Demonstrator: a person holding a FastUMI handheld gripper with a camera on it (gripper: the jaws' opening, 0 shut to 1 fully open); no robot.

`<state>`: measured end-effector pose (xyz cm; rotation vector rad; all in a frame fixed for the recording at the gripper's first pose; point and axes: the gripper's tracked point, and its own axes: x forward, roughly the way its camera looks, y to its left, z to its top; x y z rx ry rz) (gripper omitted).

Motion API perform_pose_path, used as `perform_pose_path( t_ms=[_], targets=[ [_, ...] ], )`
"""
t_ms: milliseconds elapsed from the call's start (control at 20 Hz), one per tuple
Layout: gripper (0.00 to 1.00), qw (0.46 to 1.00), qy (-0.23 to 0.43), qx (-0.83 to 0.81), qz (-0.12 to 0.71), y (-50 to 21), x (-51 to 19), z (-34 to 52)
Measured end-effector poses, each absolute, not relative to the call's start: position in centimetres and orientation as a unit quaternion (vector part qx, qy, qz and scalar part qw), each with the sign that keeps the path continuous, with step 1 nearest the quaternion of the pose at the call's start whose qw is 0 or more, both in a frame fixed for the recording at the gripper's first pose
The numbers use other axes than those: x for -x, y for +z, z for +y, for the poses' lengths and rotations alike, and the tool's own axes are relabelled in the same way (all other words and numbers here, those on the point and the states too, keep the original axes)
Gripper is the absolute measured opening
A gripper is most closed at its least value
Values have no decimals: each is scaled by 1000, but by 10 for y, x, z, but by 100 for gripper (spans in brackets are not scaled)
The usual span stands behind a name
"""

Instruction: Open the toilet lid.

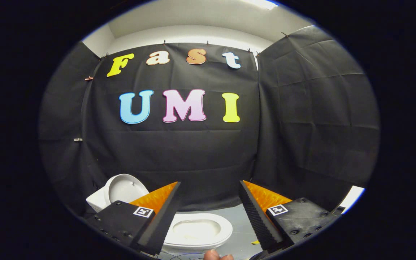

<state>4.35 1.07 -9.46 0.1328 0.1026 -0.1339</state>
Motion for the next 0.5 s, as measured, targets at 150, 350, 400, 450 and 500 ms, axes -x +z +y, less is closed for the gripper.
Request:
perform_pose_path(
  t_ms=[150,350,400,450,500],
  targets=[
    [98,995,-67,-61,42,-89,-42,7],
    [99,995,-73,-57,34,-81,-37,4],
    [99,995,-74,-57,32,-80,-37,3],
    [98,995,-74,-58,32,-79,-37,3],
    [99,995,-74,-59,32,-78,-36,2]
  ],
)
